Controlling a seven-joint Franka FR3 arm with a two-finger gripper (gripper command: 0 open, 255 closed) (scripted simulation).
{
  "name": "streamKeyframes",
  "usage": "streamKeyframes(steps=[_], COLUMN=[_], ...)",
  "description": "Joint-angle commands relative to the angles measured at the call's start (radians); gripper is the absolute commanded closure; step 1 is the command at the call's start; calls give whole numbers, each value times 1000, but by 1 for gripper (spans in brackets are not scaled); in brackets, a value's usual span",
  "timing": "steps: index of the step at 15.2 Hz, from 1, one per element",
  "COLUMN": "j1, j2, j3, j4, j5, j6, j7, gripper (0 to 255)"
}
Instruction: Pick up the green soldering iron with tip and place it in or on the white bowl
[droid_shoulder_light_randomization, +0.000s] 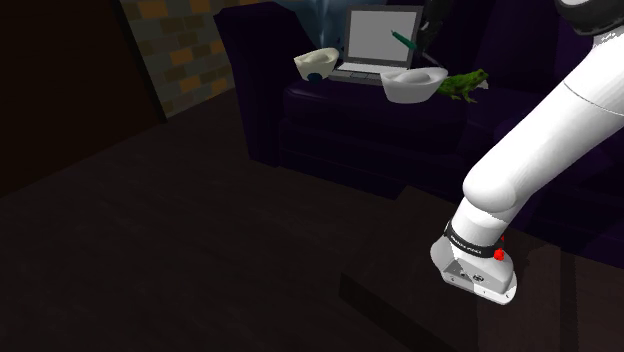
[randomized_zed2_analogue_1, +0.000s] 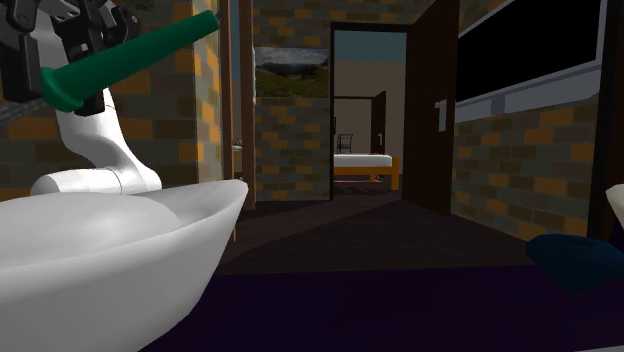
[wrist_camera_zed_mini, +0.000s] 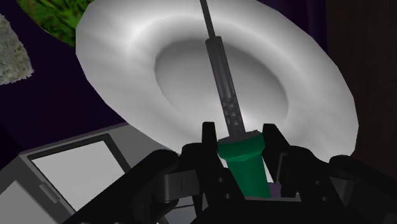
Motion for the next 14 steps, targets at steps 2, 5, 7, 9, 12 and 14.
streamKeyframes(steps=[2,5,7,9,12,14], j1=[-3,-5,-7,-8,-9,-9], j2=[-10,-14,-16,-17,-17,-17], j3=[-2,-4,-6,-8,-9,-9], j4=[-48,-92,-120,-148,-163,-163], j5=[-5,-9,-10,-12,-12,-12], j6=[39,79,106,133,148,148], j7=[-1,0,1,1,1,1], gripper=[255,255,255,255,255,255])
